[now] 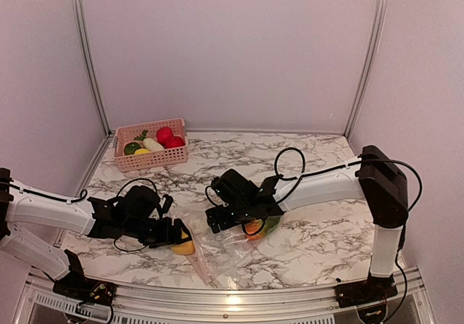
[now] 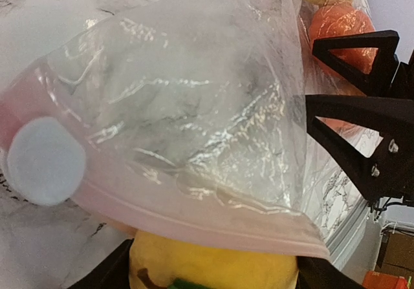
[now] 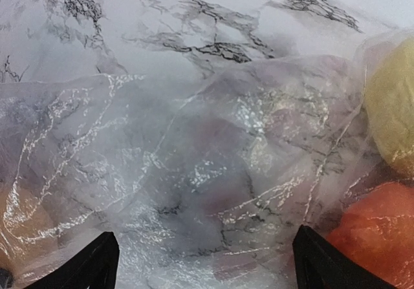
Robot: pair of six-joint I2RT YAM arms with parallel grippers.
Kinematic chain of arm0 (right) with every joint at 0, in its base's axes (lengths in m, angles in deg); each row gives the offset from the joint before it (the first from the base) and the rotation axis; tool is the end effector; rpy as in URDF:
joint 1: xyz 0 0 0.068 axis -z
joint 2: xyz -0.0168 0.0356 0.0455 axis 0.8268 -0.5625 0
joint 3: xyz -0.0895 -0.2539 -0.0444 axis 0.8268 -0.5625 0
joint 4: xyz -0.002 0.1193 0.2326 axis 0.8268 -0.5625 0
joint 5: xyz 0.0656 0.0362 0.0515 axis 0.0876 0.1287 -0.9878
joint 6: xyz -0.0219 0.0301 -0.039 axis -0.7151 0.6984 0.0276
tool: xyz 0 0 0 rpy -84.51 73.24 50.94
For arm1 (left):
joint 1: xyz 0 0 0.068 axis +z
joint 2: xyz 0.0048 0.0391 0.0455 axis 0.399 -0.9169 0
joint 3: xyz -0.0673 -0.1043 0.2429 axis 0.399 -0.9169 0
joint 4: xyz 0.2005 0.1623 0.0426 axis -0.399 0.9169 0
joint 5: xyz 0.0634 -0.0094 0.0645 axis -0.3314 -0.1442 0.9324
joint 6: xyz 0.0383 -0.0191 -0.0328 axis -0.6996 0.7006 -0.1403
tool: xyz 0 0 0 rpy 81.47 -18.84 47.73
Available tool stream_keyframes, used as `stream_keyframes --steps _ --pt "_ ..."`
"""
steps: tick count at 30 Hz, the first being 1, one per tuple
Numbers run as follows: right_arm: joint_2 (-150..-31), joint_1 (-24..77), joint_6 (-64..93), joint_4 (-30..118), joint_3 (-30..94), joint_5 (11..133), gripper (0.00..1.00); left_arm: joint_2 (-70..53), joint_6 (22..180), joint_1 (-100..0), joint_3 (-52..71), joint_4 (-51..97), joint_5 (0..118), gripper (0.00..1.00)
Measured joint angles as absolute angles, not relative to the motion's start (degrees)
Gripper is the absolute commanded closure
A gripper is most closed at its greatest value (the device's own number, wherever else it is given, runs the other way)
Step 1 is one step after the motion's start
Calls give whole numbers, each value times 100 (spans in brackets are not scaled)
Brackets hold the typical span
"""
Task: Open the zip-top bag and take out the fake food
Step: Pick up the fake fruit from the zipper food storage bag.
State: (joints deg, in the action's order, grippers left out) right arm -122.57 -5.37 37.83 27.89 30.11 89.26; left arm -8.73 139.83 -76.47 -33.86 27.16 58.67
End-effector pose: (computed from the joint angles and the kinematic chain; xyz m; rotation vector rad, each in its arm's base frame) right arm 0.2043 0.3584 0.1592 -0.6286 2.4983 0.4195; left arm 0.1397 -0.1938 0.1505 0.1326 2.6563 -0.9113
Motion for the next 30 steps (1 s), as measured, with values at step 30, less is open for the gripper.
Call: stream_keyframes --steps 30 --pt "-12139 -362 3783 2907 2790 8952 8 -505 13900 -7828 -3395 3448 5954 53"
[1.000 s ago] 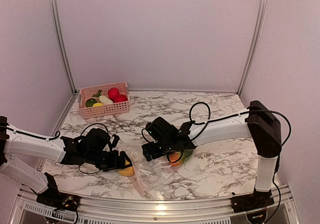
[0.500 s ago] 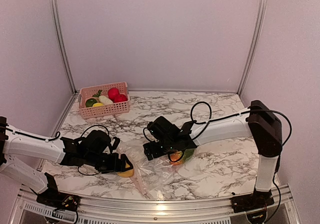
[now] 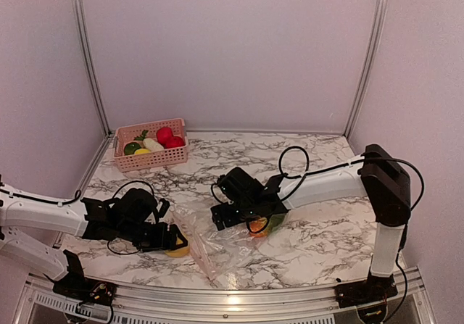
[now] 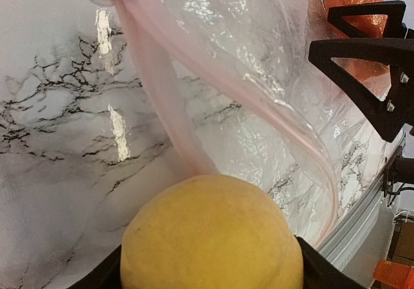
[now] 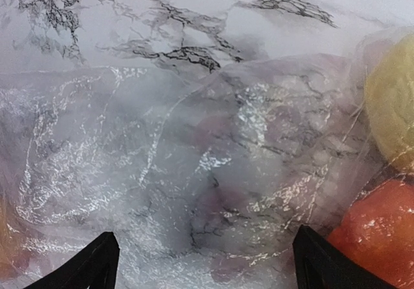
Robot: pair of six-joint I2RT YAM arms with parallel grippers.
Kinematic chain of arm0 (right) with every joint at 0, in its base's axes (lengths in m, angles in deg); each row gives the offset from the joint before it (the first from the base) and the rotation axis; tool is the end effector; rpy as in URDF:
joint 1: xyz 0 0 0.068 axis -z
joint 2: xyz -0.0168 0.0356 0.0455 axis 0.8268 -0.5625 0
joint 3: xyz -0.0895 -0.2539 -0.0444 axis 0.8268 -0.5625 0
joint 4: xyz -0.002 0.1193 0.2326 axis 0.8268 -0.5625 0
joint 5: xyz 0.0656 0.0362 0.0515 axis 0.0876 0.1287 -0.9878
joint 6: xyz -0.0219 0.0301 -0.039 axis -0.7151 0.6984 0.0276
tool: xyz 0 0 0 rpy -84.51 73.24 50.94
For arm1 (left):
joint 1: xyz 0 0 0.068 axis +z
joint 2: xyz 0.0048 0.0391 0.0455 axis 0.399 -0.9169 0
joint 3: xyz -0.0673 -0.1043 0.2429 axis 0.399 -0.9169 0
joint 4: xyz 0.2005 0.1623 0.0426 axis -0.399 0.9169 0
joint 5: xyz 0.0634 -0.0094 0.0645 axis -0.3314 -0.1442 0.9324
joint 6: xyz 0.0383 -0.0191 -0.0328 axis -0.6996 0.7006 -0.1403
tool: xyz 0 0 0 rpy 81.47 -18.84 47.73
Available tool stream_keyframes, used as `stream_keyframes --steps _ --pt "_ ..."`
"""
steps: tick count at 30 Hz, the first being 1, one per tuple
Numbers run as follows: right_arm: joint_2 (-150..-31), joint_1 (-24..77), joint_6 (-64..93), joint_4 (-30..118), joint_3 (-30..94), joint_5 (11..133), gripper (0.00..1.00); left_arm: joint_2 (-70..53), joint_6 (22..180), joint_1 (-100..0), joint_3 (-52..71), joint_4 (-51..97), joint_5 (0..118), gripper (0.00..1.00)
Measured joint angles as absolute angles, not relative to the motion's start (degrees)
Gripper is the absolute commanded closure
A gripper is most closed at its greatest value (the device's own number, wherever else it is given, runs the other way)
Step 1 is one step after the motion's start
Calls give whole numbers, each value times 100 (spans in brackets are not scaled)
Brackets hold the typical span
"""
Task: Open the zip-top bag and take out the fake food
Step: Pick up the fake fruit from the zipper food storage bag, then place the fake fruit in the bin.
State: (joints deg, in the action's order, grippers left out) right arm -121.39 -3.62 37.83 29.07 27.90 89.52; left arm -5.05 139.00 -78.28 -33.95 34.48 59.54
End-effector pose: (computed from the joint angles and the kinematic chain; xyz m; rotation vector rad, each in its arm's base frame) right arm 0.2118 0.3461 0.1574 -0.5866 2.5007 0.4058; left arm 0.1261 -0.1867 0.1547 0.1835 2.7104 -0.8434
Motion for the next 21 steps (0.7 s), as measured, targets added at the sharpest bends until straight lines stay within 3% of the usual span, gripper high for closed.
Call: stream_keyframes --steps 21 --pt "-11584 -354 3787 2811 2560 9101 6 677 13968 -7509 -2505 4574 7379 57"
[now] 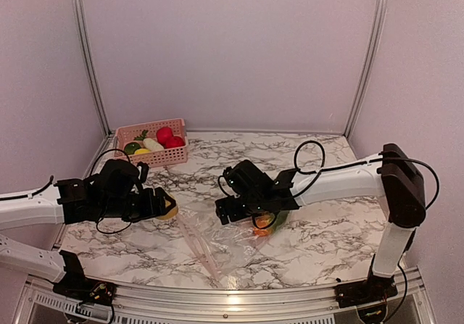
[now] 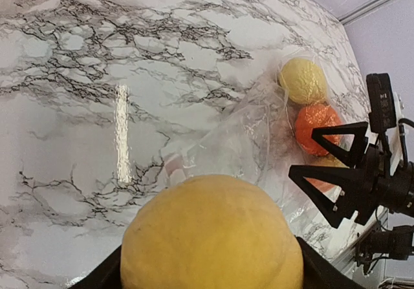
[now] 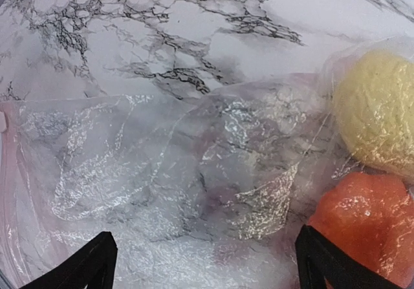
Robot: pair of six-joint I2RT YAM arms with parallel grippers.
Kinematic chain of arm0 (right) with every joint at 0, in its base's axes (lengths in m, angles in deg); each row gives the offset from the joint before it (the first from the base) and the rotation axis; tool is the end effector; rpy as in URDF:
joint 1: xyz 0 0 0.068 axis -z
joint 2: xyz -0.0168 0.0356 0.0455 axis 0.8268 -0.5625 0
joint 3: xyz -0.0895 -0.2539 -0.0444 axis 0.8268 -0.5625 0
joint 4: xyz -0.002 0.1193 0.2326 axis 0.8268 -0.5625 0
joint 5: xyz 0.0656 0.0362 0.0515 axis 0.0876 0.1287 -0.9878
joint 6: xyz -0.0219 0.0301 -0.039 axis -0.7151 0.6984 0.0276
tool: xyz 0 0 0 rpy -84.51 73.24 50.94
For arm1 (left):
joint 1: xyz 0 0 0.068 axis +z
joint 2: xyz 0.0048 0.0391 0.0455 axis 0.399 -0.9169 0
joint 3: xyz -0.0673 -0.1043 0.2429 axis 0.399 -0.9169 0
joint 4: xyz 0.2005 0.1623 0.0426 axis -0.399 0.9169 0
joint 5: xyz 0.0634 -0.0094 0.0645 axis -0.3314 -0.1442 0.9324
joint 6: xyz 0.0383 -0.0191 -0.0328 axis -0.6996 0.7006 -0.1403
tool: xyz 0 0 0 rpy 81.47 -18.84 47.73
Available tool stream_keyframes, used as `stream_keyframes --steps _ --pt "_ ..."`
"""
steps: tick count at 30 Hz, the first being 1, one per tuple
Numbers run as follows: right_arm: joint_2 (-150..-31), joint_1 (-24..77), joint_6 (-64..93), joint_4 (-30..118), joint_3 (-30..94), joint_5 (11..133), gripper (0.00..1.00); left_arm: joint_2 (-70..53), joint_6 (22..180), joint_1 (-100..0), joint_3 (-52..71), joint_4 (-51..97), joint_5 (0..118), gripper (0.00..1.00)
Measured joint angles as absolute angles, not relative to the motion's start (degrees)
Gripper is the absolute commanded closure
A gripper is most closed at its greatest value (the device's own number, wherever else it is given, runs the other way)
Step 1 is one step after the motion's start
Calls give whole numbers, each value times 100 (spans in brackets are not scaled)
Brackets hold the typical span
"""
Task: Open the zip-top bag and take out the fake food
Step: Place the fake fruit in the bin.
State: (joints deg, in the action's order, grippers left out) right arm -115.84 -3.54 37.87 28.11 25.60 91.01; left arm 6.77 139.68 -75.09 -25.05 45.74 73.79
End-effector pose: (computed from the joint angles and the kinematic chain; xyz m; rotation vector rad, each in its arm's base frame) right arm 0.2055 0.3326 0.1814 -0.5580 2.4593 0.4137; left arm 0.1390 -0.1685 0.2306 -0.0347 2.4379 -0.7371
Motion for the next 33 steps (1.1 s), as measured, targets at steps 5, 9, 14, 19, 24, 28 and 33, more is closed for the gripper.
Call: stream_keyframes --steps 5,9,14,19,24,28,33 --pt "-11366 -435 3785 2761 2571 9171 5 351 13738 -6930 -2129 4506 7510 56" --pt "-11106 -485 3785 2693 2571 9252 3 -40 13520 -6364 -1777 4340 7537 56" --pt "-10555 -494 3794 2689 2399 9348 1 -691 13253 -5701 -1106 4130 7559 55" --pt "-9978 -494 3831 2678 1990 9503 1 -1410 13052 -5092 -363 3914 7583 53" --pt "-9576 -494 3931 2660 1671 9608 1 -2108 12875 -4497 371 3859 7515 53" --pt "-9484 -494 3958 2658 1666 9652 1 -2658 12766 -4095 852 3833 7425 53" --pt "-9473 -494 3969 2639 1666 9662 1 -3500 12689 -3671 1418 3833 7244 52"
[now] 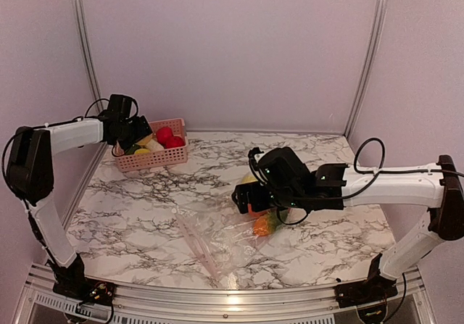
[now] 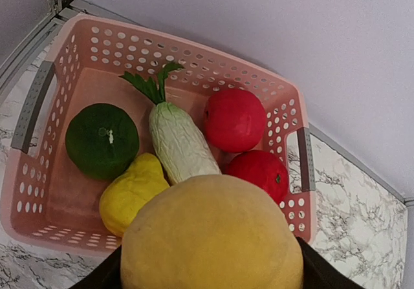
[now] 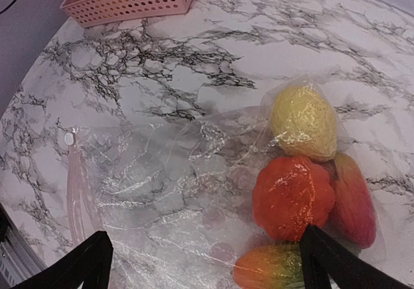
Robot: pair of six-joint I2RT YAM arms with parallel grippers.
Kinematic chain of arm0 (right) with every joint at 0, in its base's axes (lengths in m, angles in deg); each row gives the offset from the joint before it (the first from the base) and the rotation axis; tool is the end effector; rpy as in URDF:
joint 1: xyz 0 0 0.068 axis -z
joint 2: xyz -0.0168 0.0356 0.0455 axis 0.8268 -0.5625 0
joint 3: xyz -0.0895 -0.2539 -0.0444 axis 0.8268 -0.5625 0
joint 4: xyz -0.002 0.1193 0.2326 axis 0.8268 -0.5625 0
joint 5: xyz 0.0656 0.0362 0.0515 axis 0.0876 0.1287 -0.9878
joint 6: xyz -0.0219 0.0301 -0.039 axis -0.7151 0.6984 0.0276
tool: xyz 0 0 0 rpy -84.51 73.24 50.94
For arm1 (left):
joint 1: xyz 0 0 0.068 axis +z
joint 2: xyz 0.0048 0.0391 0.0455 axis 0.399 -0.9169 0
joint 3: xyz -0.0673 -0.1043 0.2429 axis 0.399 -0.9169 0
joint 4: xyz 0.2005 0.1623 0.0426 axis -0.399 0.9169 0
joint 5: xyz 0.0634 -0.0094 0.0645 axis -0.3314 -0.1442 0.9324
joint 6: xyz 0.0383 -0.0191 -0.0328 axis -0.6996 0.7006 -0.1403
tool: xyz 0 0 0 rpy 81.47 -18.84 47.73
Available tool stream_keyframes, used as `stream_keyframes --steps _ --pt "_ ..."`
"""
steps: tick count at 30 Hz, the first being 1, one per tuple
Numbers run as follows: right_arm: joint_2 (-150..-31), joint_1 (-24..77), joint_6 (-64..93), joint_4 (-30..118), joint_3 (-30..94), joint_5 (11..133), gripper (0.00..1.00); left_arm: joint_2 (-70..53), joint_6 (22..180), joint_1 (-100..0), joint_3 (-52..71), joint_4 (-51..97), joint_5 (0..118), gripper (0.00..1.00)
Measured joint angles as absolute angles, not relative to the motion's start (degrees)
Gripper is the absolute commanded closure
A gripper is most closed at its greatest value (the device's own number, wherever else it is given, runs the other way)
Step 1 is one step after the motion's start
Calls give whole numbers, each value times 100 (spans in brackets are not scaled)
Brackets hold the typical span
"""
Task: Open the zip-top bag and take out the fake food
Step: Place the fake fruit in the bin.
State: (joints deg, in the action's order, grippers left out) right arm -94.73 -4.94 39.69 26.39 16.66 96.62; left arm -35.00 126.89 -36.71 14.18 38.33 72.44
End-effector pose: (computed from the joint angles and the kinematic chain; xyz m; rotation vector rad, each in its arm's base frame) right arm 0.1677 0.2778 0.2559 -0.4340 2.2879 0.4973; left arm 0.3984 -0.0900 0.2558 -0.5250 2.1953 -0.3775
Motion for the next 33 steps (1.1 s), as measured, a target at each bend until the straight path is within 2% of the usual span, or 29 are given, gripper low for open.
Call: stream_keyframes --steps 4,11,18,28,33 --pt "-9409 -494 3980 2586 1666 9660 1 -4173 12611 -3437 1960 3909 7119 47" --pt "-9228 -494 3982 2394 1623 9704 1 -4835 12497 -3201 2872 4204 6971 20" --pt "-9075 -494 4030 2324 1500 9807 1 -4851 12403 -3168 3016 4370 6953 5" --pt "-9038 -452 4032 2169 1496 9890 1 -4824 12298 -3138 3005 4451 6855 2" --pt "-8959 -386 4028 2132 1492 9929 1 -4418 12370 -3133 2616 4357 6669 2"
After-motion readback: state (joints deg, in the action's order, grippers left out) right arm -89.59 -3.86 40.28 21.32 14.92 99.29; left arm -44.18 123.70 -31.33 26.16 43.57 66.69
